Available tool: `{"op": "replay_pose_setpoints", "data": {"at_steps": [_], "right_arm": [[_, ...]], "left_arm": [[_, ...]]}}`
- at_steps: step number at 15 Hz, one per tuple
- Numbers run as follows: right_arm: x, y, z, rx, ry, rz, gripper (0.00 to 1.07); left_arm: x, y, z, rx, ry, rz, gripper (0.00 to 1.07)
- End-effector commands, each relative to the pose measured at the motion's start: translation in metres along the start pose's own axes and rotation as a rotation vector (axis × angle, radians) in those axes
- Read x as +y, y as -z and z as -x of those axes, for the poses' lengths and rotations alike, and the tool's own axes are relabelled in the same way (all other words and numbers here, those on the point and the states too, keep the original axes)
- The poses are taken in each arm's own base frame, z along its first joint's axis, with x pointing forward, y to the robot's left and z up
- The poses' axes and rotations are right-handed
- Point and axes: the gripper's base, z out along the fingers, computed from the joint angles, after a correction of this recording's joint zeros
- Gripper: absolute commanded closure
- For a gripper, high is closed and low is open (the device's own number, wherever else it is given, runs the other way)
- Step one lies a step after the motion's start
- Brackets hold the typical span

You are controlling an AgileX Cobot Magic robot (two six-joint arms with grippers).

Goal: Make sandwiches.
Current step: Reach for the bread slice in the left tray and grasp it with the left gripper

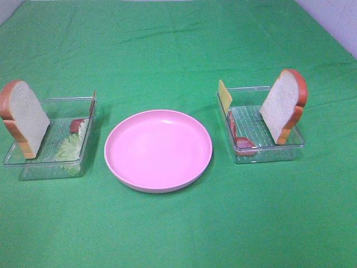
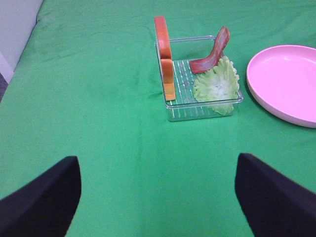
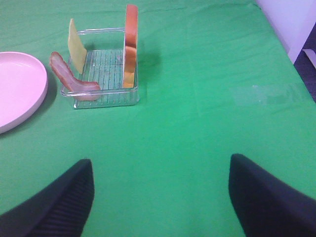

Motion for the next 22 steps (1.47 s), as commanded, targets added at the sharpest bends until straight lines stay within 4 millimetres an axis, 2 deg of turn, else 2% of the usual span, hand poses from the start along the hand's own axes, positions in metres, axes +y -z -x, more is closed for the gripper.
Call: {"op": "replay_pose_setpoints", "data": {"at_steps": [1,11,14,17,18,19,22], "right_arm": [[0.000,0.002,0.001,-0.024,0.010,-0.010,0.35],[0.000,0.002,0.001,-0.024,0.010,-0.010,0.35],[0.000,0.002,0.001,-0.024,0.010,-0.010,0.35],[0.000,0.002,0.001,-0.024,0.010,-0.010,0.35],[0.000,0.002,0.001,-0.024,0.010,-0.010,0.35],[0.000,0.002,0.001,-0.024,0.010,-0.010,0.35],[0.000,0.002,0.001,-0.024,0.010,-0.010,0.35]], "left_arm": [[0.000,0.003,-0.001,-0.029,0.003,0.000,0.26],[0.000,0.002,0.001,-0.028,0.004,0.000,0.26],[0.000,-0.004,0.035,-0.067,0.015,0.004,0.26],[0.001,-0.025,0.071,-0.017,0.018,0.007,0.26],[0.001,-0.039,0.087,0.028,0.019,0.008,0.26],[0.002,-0.063,0.111,0.105,0.022,0.009,0.26],[0.002,-0.117,0.150,0.254,0.038,0.000,0.26]]}}
